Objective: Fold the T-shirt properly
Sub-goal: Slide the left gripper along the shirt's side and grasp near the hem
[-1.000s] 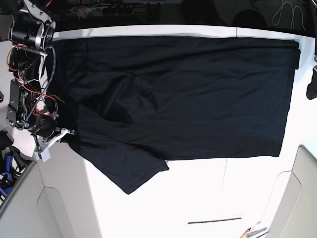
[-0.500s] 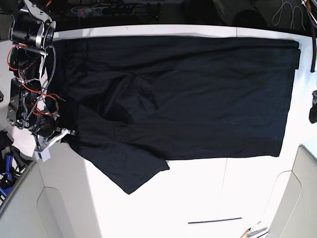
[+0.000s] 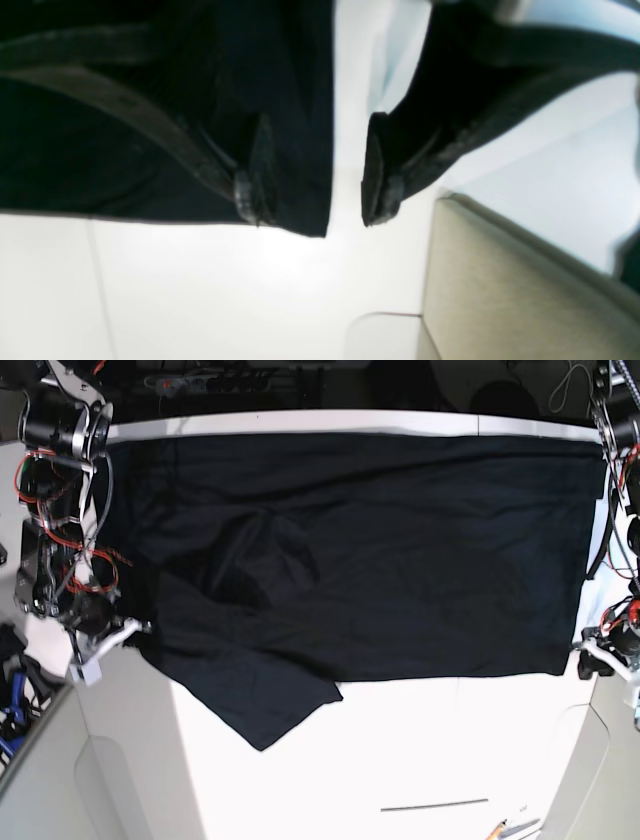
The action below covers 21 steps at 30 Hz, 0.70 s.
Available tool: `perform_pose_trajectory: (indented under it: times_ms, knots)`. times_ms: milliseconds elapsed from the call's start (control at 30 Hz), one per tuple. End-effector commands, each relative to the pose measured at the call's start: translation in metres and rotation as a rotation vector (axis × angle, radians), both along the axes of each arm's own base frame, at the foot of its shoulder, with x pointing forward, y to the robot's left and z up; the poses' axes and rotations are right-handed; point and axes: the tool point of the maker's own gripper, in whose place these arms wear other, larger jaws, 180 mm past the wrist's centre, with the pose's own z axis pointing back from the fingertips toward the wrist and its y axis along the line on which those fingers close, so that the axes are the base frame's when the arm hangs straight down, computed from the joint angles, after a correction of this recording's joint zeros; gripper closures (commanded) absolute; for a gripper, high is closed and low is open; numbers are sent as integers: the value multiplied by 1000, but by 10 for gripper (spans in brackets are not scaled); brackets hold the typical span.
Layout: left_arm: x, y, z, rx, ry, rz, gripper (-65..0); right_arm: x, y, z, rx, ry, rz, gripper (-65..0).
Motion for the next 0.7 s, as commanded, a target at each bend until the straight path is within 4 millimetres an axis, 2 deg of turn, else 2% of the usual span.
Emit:
perform_pose_trajectory:
  times_ms: [0, 133, 267, 433, 667]
  knots:
    - [12, 16, 23, -6, -62, 35, -309, 12, -7, 15, -11, -39, -7, 0]
    - [16, 30, 5, -147, -35, 141, -309, 12, -6, 15, -10, -40, -7, 0]
    - [13, 31, -13, -272, -25, 215, -309, 12, -6, 15, -10, -40, -7, 0]
    - [12, 17, -31, -339, -23, 227, -309, 12, -6, 15, -9, -40, -7, 0]
    - [24, -25, -51, -343, 1, 165, -309, 12, -6, 15, -4, -42, -9, 0]
